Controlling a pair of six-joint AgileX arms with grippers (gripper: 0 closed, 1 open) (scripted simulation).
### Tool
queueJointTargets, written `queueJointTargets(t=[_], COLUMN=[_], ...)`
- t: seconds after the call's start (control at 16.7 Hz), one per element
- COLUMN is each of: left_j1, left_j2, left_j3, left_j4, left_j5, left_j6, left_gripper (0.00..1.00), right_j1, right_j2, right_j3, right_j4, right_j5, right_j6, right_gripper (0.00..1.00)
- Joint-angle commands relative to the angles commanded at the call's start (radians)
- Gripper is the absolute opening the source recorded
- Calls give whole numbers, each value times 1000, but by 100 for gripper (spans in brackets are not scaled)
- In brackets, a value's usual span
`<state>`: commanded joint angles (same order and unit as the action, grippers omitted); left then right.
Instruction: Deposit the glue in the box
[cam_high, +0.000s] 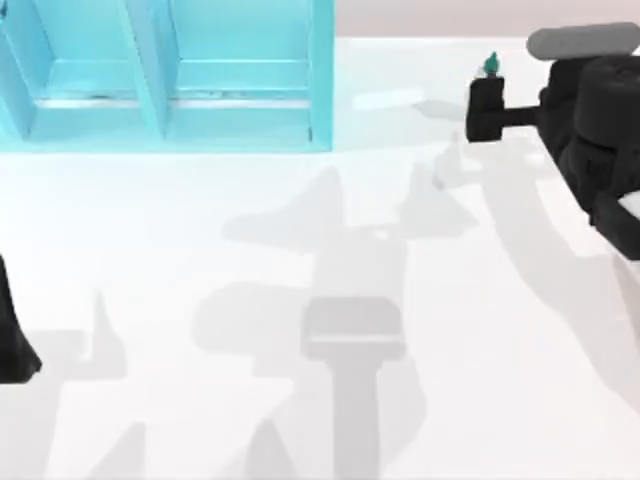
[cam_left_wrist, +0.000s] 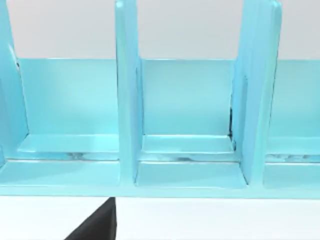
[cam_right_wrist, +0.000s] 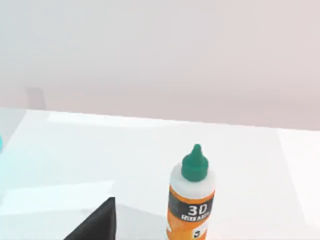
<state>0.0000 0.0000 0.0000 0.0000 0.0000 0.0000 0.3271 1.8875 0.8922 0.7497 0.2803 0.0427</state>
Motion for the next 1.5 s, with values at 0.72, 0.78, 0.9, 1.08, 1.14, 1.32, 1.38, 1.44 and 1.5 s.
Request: queueJointTargets(t=[0.72,0.78,0.9,1.08,1.14,1.32,1.38,1.44,1.5], left_j1=[0,0,0,0,0,0,0,0,0], left_j2=[0,0,0,0,0,0,0,0,0], left_j3=[0,0,0,0,0,0,0,0,0], left_j4=[0,0,0,0,0,0,0,0,0], left_j5=[0,0,0,0,0,0,0,0,0], left_j6=[0,0,0,0,0,0,0,0,0], left_gripper=[100,100,100,100,100,100,100,100,100], right_j1=[26,21,20,9,4,-16,-23,-30,-36], right_j2=[389,387,397,455,482,571,599,625,649], right_j3=[170,165,180,271,314,456,503,547,587], right_j4=[139,137,133,105,91,41,23,6,-10], right_j5=[94,92,90,79,74,56,50,44,39], right_j6=[66,65,65,61,58,51,48,46,44], right_gripper=[100,100,100,100,100,100,100,100,100])
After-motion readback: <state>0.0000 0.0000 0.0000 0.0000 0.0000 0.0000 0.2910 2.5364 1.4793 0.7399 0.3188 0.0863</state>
